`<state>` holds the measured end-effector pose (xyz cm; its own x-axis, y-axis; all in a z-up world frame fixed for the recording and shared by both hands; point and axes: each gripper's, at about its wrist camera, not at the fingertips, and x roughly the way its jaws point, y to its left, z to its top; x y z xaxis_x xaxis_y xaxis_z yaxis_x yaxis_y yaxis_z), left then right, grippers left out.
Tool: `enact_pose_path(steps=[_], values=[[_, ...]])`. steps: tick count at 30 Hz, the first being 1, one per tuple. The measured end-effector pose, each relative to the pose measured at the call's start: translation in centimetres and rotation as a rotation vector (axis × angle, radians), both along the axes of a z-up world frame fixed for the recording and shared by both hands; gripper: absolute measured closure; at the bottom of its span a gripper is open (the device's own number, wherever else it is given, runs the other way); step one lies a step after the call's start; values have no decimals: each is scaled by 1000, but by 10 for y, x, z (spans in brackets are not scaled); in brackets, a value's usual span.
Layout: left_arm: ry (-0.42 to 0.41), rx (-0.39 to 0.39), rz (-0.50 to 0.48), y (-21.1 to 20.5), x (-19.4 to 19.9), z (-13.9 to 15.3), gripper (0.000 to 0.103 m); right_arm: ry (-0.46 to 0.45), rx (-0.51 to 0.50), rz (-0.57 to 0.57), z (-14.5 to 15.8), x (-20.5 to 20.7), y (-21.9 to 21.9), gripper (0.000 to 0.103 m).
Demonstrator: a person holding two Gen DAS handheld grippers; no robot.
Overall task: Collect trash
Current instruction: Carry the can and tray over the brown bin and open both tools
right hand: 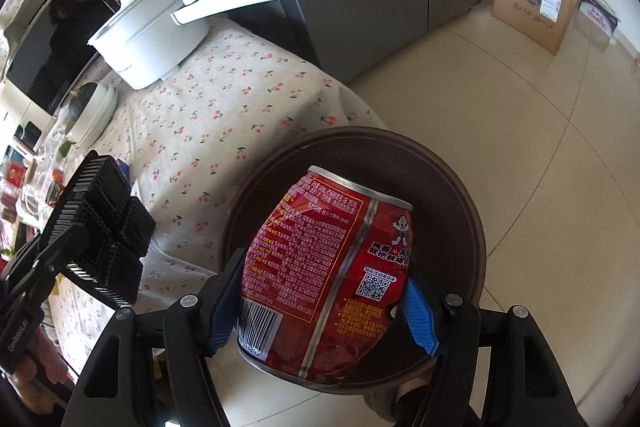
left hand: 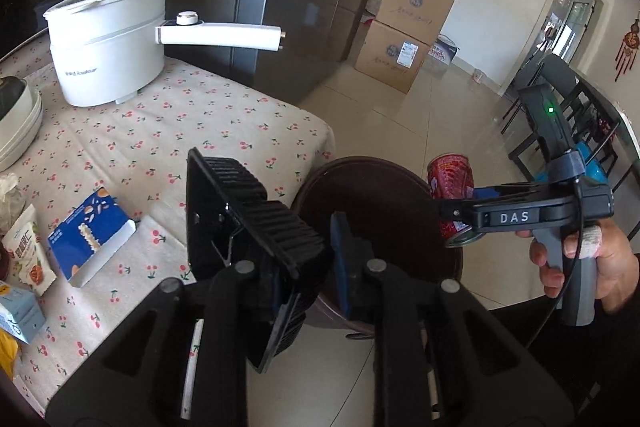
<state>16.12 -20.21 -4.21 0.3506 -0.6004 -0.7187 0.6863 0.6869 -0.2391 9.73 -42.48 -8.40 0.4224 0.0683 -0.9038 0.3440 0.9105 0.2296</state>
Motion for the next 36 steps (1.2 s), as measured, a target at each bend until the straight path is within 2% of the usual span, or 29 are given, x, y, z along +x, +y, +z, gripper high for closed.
enact_pose_path(steps=[5, 9, 13, 24, 26, 27, 28, 36], values=[[21, -19, 1, -11, 1, -5, 80, 7, 9, -28, -7, -9, -17, 32], [-2, -53, -51, -25, -10, 5, 81, 12, 7, -41, -9, -14, -27, 32], [13, -97, -109, -41, -20, 7, 81, 6, 13, -54, -8, -21, -37, 32], [84, -127, -195, -78, -16, -26, 81, 34, 7, -96, -18, -34, -61, 32], [90, -110, -184, -79, -15, -31, 65, 38, 6, -99, -19, -34, -63, 32], [88, -97, -162, -78, -14, -33, 40, 40, 6, -101, -20, -31, -62, 32], [79, -92, -134, -75, -13, -33, 25, 41, 7, -101, -20, -32, -64, 32], [80, 23, -22, -53, -4, -40, 22, 50, 3, -78, -19, -29, -58, 32]])
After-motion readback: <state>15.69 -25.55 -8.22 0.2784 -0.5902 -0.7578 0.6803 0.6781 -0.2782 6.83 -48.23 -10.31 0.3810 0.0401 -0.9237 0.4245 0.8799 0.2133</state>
